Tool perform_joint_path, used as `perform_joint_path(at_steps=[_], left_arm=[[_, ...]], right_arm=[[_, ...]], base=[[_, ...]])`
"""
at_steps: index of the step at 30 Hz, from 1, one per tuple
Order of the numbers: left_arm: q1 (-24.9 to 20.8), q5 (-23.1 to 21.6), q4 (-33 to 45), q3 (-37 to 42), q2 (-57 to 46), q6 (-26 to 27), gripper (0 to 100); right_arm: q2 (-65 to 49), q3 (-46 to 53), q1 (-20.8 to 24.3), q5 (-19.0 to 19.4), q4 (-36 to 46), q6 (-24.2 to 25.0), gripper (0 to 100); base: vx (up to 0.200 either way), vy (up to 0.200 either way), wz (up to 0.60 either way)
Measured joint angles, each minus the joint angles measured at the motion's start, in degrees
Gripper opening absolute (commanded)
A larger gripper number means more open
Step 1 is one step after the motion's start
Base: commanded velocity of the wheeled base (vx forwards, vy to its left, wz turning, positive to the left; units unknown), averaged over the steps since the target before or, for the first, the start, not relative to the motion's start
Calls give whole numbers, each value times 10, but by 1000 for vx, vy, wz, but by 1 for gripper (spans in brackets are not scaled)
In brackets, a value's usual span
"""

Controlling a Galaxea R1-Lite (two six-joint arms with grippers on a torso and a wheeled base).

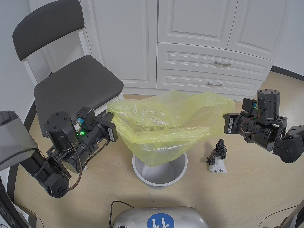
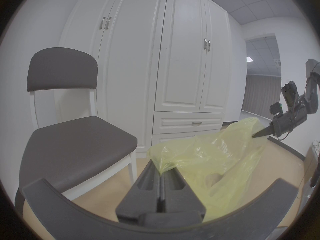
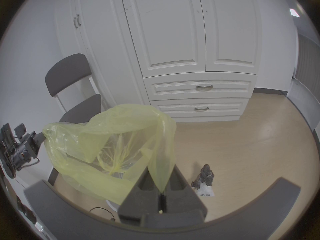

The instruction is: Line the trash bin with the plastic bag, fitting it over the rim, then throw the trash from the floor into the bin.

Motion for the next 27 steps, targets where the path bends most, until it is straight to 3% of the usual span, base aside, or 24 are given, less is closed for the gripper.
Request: perform_joint_path(at_steps=[11, 27], left_arm=[[32, -20, 4, 9, -12, 15, 0], [58, -47, 13, 28, -28, 39, 0]], right_arm=[[-2, 16, -35, 1, 0, -42, 0], [-2, 19, -74, 8, -1, -64, 0]], base=[[0, 0, 0], [0, 0, 0]])
